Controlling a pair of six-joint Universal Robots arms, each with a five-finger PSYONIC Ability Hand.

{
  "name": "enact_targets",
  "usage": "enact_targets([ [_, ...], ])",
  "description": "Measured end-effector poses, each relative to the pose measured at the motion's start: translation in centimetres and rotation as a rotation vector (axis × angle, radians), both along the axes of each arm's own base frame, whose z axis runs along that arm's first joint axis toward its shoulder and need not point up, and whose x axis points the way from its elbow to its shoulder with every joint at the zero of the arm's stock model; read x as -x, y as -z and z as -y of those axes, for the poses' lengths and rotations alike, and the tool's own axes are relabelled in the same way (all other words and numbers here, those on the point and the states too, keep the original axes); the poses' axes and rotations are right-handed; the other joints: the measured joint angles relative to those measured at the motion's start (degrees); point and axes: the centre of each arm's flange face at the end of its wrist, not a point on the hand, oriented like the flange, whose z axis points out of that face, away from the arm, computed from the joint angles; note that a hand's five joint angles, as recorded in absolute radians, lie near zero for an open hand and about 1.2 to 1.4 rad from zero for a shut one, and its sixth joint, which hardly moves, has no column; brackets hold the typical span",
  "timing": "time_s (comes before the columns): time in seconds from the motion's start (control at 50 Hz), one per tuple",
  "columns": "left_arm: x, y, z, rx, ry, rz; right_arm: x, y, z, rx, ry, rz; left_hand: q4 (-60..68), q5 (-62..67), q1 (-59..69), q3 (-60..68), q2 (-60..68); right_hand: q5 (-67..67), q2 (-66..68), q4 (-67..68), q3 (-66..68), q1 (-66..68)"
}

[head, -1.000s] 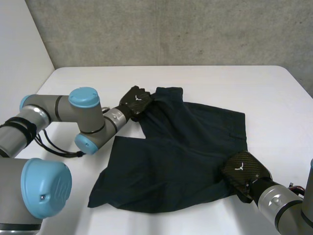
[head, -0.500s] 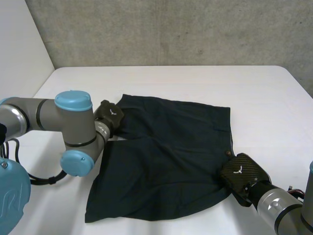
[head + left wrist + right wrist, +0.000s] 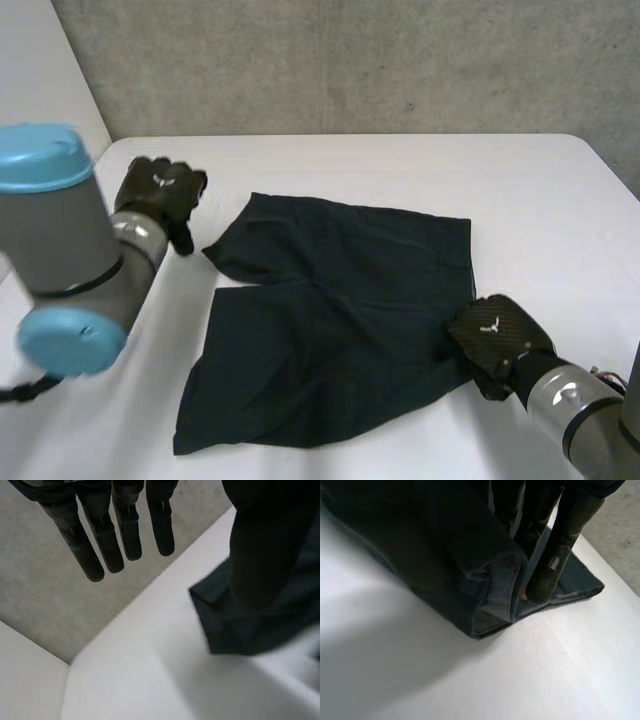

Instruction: Fold the shorts.

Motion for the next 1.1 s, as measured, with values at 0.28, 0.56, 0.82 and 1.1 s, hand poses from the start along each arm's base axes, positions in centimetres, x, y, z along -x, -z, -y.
enact_targets([
  [0.28, -3.1, 3.1, -13.5, -0.308, 0.073, 0.005, -0.4, -0.7, 2.0, -0.089, 0.081, 0.13, -0.22, -0.47, 0.0, 0.0, -0.08, 0.0, 0.0, 0.0, 0.0, 0.0],
  [0.56, -3.6, 7.0, -15.9, -0.433, 0.085, 0.054, -0.3, -0.2, 1.7, -0.113, 0.09, 0.138, -0.22, -0.48, 0.0, 0.0, -0.08, 0.0, 0.0, 0.0, 0.16, 0.0],
  [0.82, -2.5, 9.8, -15.2, -0.431, 0.102, 0.081, -0.2, -0.4, 1.2, -0.132, 0.093, 0.133, 40.89, 38.68, 37.14, 38.3, 40.33, 0.0, 0.0, 0.0, 0.16, 0.0],
  [1.1, -5.0, 4.6, -18.7, -0.396, 0.222, 0.38, 3.0, -3.7, -4.8, -0.285, -0.175, -0.359, 41.14, 38.68, 37.14, 39.28, 40.53, 0.0, 0.0, 0.0, 0.16, 0.0],
])
